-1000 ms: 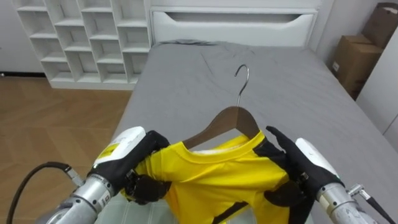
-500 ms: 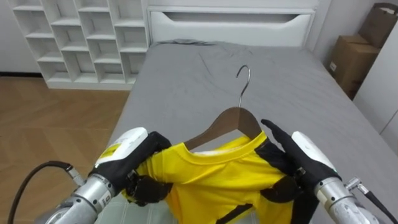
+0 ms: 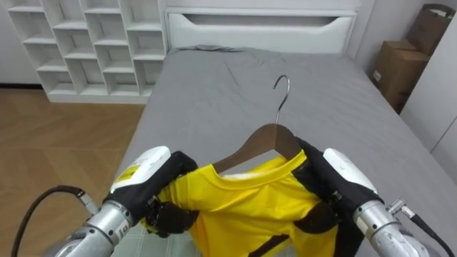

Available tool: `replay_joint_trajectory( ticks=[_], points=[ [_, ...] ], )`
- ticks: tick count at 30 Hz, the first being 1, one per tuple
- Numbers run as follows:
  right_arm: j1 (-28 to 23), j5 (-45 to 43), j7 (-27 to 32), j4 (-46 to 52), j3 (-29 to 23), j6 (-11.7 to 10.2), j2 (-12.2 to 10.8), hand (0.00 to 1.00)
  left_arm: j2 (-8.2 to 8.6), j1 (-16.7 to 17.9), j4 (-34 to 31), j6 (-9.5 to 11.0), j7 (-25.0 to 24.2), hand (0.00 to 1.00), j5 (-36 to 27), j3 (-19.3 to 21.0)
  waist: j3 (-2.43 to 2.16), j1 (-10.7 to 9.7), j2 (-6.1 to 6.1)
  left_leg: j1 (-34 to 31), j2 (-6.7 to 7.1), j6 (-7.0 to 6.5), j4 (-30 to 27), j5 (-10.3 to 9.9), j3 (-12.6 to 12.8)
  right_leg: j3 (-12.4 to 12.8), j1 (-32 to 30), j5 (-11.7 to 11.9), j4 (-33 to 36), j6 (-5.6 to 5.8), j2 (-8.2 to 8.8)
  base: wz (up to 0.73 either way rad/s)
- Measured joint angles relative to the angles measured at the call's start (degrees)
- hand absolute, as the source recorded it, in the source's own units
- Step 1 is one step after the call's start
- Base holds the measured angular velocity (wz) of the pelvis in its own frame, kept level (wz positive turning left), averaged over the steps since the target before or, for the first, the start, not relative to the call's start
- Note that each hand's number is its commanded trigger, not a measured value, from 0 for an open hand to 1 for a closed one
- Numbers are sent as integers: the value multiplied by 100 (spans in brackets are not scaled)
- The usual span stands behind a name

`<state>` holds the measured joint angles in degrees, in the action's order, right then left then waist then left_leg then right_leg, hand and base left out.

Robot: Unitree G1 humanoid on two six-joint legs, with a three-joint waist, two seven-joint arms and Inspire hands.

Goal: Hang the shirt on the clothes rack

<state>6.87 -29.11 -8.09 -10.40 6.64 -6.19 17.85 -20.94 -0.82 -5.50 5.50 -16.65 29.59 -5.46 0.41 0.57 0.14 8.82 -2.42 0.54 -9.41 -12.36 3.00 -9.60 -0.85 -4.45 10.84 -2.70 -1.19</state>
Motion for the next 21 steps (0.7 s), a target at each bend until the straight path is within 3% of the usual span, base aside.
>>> replay_joint_trajectory(
  ticks=[13,21],
  points=[
    [69,-77,-230,10,2,28,-82,0,-1,77,2,-67,2,100,13,21,52,116,18,-31,2,0,12,0,-31,-21,-18,-19,0,5,3,1],
    [75,-206,-787,12,10,222,9,0,33,84,1,-85,-94,100,380,12,51,113,10,-24,-1,0,9,0,-43,-29,-12,-33,-3,4,4,0]
  ],
)
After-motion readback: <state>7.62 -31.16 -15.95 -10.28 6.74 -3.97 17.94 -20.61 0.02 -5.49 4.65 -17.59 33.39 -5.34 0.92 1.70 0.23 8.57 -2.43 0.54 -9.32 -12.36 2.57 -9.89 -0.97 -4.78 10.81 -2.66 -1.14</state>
